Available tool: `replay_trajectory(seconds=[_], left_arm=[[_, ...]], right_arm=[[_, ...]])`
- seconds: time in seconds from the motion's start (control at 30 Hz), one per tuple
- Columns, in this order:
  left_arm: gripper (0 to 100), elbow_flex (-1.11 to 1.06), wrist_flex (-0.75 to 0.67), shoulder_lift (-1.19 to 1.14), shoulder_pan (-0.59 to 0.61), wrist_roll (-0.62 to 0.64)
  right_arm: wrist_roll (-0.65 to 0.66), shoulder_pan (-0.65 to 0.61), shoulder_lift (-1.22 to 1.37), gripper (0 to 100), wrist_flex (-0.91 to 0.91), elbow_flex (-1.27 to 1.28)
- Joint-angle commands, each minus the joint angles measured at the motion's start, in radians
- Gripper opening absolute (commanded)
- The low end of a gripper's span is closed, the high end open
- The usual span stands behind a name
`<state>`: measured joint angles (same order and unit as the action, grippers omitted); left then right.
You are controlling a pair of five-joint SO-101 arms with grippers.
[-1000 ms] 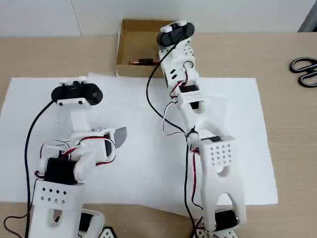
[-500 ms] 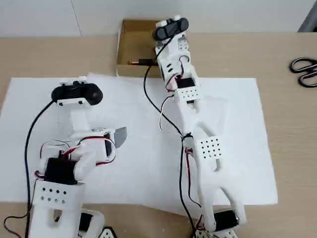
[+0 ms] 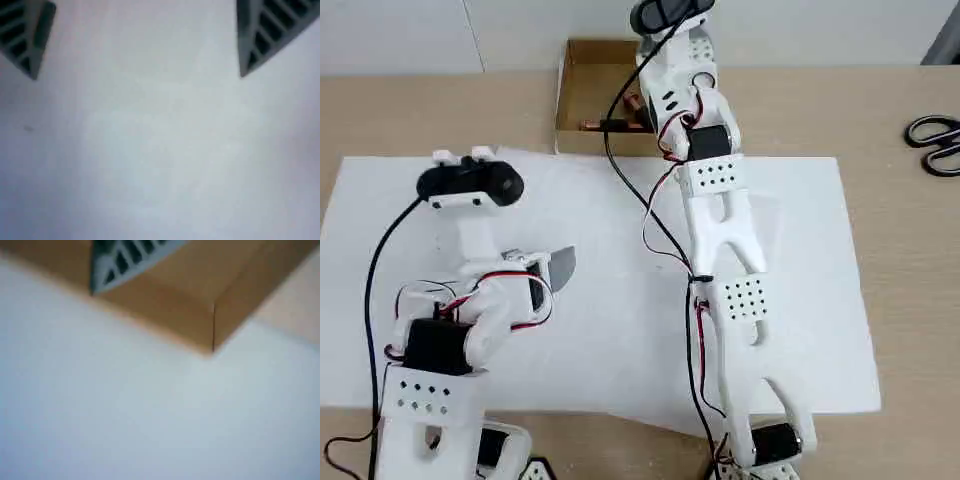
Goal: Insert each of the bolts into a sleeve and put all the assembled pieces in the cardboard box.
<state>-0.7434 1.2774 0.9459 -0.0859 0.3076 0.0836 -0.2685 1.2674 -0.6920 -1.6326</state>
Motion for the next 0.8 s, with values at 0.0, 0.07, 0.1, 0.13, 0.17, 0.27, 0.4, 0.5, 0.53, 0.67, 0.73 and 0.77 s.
replay_trajectory(seconds=[0.0, 0.07, 0.1, 0.13, 0.17, 0.27, 0.4, 0.5, 0.53, 0.67, 0.73, 0.77], left_arm=[[24, 0.081, 0.005, 0.015, 0.009, -0.011], [24, 0.102, 0.006, 0.015, 0.009, -0.011], [24, 0.114, 0.006, 0.015, 0.009, -0.011], [24, 0.125, 0.006, 0.020, 0.009, -0.011], [24, 0.136, 0.006, 0.037, 0.009, -0.011], [24, 0.145, 0.000, 0.143, 0.002, -0.011], [24, 0.139, 0.006, 0.327, 0.002, -0.011], [24, 0.102, 0.000, 0.457, 0.003, -0.012], [24, 0.081, -0.002, 0.496, 0.003, -0.012], [24, -0.005, -0.002, 0.628, 0.003, -0.012], [24, -0.042, -0.017, 0.677, 0.003, -0.012], [24, -0.064, -0.035, 0.701, 0.006, -0.012]], right_arm=[[0.009, 0.015, -0.252, 19.9, -0.157, -0.054], [0.009, 0.012, -0.377, 19.9, -0.289, -0.052], [0.009, 0.008, -0.440, 19.9, -0.360, -0.052], [0.009, 0.007, -0.504, 19.9, -0.433, -0.052], [0.009, 0.005, -0.570, 19.9, -0.503, -0.051], [0.009, -0.001, -0.753, 19.9, -0.739, -0.051], [0.009, 0.005, -0.989, 19.9, -0.993, -0.049], [0.009, 0.033, -1.153, 19.9, -0.990, -0.049], [0.009, 0.039, -1.204, 19.8, -0.990, -0.049], [0.009, 0.065, -1.405, 19.8, -1.003, 0.025], [0.009, 0.110, -1.524, 19.8, -1.003, 0.132], [0.009, 0.131, -1.587, 19.8, -1.003, 0.207]])
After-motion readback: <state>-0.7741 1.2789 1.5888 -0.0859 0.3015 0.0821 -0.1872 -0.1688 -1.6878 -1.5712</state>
